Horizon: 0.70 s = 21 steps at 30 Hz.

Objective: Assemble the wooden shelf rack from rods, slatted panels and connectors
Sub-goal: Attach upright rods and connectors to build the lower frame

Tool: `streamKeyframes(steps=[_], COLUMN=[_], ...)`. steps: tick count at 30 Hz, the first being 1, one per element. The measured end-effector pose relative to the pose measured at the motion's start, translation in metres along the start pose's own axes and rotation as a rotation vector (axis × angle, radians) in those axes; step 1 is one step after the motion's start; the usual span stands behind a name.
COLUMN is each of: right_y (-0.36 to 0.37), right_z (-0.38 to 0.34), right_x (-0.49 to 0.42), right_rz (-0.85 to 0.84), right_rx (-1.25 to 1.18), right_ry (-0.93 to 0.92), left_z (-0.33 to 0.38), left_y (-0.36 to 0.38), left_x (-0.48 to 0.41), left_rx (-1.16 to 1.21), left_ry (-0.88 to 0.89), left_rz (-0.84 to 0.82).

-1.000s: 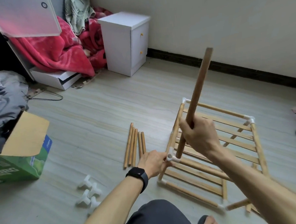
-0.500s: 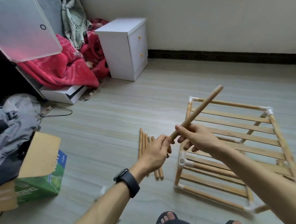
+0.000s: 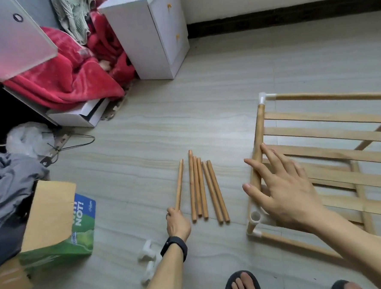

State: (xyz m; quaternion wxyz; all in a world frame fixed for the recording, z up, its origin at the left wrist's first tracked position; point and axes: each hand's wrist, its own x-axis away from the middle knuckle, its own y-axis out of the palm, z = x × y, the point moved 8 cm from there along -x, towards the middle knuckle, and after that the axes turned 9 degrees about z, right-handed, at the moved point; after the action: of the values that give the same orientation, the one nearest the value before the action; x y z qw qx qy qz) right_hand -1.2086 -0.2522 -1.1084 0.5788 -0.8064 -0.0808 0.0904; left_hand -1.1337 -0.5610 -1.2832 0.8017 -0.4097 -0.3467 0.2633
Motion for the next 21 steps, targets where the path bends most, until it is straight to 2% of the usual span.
streamKeyframes(steps=[5, 7, 10, 12, 13, 16, 19, 21], right_y=[0.000, 0.000, 0.000, 0.000, 0.000, 0.000, 0.000, 0.000], right_z=[0.000, 0.000, 0.000, -0.001, -0.001, 0.000, 0.000, 0.000], right_x=[0.001, 0.002, 0.003, 0.003, 0.004, 0.003, 0.002, 0.001], right_rz=[0.040, 0.056, 0.081, 0.092, 0.092, 0.080, 0.072, 0.062], right_rx=[-0.021, -0.033, -0.045, -0.045, -0.041, -0.036, -0.035, -0.032], right_ry=[-0.008, -0.010, -0.010, -0.013, -0.015, -0.017, -0.018, -0.013], left_z=[-0.001, 0.009, 0.047, 0.072, 0.079, 0.079, 0.066, 0.064], left_y=[0.028, 0.029, 0.036, 0.058, 0.071, 0.101, 0.110, 0.110], left_x=[-0.013, -0.013, 0.001, 0.017, 0.023, 0.036, 0.037, 0.036], left_rx=[-0.105, -0.166, -0.300, -0.382, -0.413, -0.495, -0.424, -0.387], left_ry=[-0.028, 0.001, 0.247, 0.395, 0.410, 0.317, 0.150, 0.108], left_rz=[-0.065, -0.012, 0.114, 0.059, -0.006, -0.152, -0.227, -0.285])
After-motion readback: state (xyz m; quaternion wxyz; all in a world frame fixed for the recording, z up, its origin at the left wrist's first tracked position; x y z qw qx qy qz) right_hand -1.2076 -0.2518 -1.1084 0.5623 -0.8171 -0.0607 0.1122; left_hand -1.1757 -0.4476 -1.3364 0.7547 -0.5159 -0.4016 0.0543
